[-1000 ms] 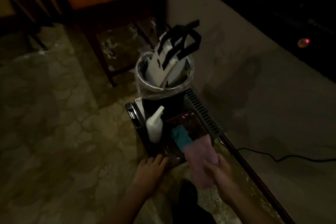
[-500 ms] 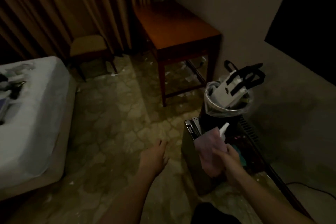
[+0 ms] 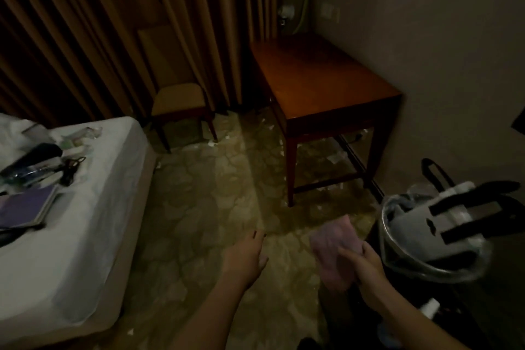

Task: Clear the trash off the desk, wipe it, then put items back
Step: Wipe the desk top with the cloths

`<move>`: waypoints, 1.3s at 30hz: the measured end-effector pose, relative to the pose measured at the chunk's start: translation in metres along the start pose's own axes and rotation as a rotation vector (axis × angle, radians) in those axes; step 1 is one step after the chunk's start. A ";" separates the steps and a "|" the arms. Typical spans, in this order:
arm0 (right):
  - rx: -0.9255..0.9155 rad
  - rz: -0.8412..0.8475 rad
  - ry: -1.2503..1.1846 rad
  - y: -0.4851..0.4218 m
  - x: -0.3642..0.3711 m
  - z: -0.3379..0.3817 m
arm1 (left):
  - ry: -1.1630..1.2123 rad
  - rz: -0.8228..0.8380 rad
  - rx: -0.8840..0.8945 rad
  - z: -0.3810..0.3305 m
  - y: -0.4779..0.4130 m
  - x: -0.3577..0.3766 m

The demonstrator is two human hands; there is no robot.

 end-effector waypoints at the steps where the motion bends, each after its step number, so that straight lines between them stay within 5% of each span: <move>1: -0.009 0.017 0.021 -0.016 0.009 0.014 | 0.004 -0.014 -0.011 0.006 -0.018 -0.009; 19: -0.093 0.019 0.151 -0.304 0.186 0.217 | 0.074 0.037 -0.050 0.136 -0.324 -0.062; 34: 0.005 -0.132 0.032 -0.498 0.284 0.321 | 0.017 0.096 0.241 0.208 -0.653 -0.131; 39: -0.020 -0.320 0.254 -0.572 0.269 0.327 | -0.019 0.126 0.362 0.188 -0.748 -0.127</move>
Point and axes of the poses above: each hand's wrist, its own y-axis away from the middle knuckle, its own x-axis out of the palm, z = x × y, the point moved 6 cm from there along -y, towards the middle knuckle, and after that the axes turned 1 degree about x, right-handed, at the moved point
